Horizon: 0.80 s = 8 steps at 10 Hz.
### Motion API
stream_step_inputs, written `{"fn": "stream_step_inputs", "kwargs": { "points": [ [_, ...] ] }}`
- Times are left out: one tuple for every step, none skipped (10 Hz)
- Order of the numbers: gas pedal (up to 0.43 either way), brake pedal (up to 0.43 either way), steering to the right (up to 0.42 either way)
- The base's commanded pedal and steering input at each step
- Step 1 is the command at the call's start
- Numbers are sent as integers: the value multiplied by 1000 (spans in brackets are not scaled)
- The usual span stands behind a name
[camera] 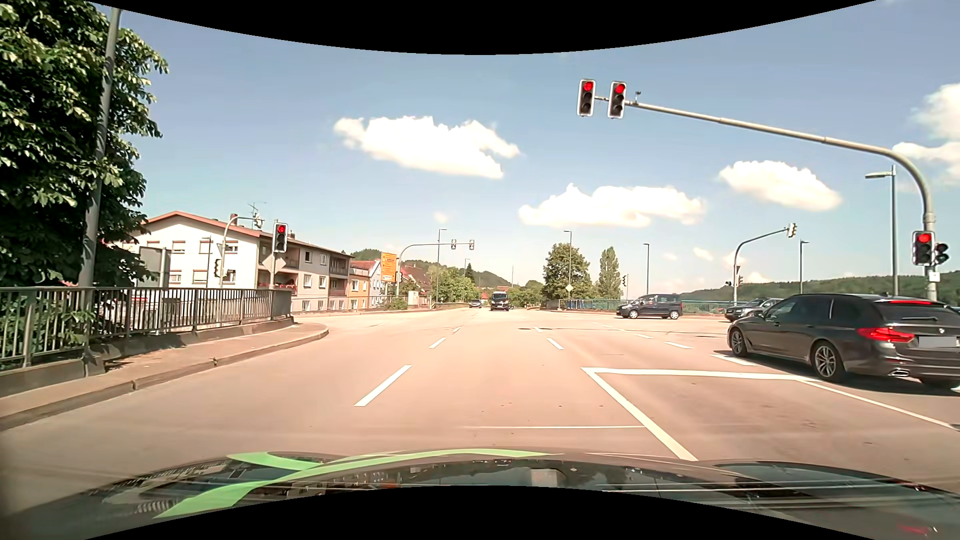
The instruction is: Follow the waypoints while adhering to traffic rules and regulations
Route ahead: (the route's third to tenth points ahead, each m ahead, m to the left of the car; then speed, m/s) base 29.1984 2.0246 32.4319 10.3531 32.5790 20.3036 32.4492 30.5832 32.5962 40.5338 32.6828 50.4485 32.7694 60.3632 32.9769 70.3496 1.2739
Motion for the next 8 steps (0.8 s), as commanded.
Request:
{"fn": "stream_step_inputs", "kwargs": {
  "points": [
    [0, 146, 4],
    [0, 128, 4],
    [0, 110, 4],
    [0, 79, 4],
    [0, 61, 4],
    [0, 30, 4],
    [0, 12, 3],
    [0, 0, 3]
  ]
}}
